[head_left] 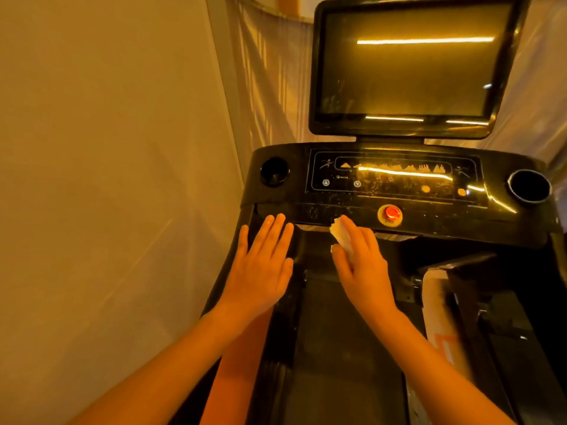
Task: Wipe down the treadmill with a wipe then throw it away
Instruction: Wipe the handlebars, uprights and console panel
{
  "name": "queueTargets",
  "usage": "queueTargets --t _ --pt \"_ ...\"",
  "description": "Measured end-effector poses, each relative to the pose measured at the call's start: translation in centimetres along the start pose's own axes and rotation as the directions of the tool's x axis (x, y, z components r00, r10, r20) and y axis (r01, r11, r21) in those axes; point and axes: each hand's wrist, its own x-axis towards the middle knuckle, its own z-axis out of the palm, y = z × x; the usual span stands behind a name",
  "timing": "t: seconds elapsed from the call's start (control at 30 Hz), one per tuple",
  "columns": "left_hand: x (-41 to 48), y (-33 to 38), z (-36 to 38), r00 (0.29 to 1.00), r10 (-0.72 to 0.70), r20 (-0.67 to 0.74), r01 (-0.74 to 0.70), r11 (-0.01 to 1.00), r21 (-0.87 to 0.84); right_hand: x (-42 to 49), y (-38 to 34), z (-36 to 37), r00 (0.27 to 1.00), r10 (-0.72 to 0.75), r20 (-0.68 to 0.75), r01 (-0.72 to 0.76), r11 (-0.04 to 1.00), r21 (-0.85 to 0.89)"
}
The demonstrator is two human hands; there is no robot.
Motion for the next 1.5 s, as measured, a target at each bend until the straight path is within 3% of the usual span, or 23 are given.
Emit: queueTargets --t 0.43,0.63,1.0,1.2,1.5 --pt "12.5 -3.1 7.2 0.999 -0.051 -0.009 0.051 0.999 0.009 12.3 6.9 1.5 0.999 0.031 0.018 -0.033 0.993 0.111" --pt "16.6 -3.8 8.3 0.986 -0.169 -0.007 0.168 0.986 -0.011 17.8 8.8 1.8 0.995 -0.033 0.097 0.023 0.994 0.107" --pt "17.7 -8.8 9.9 0.98 -0.195 0.026 0.194 0.981 0.028 24.2 6.8 7.4 0.955 -0.113 0.274 0.101 0.993 0.058" --pt "19.7 -11.9 11.3 0.989 -0.145 0.021 0.144 0.989 0.019 26.9 6.0 10.5 0.956 -0.057 0.287 0.067 0.997 -0.026" --pt "22.7 -14.9 14.0 0.998 -0.048 0.028 0.049 0.998 -0.039 31.5 5.4 14.7 0.957 0.133 0.258 -0.107 0.988 -0.113"
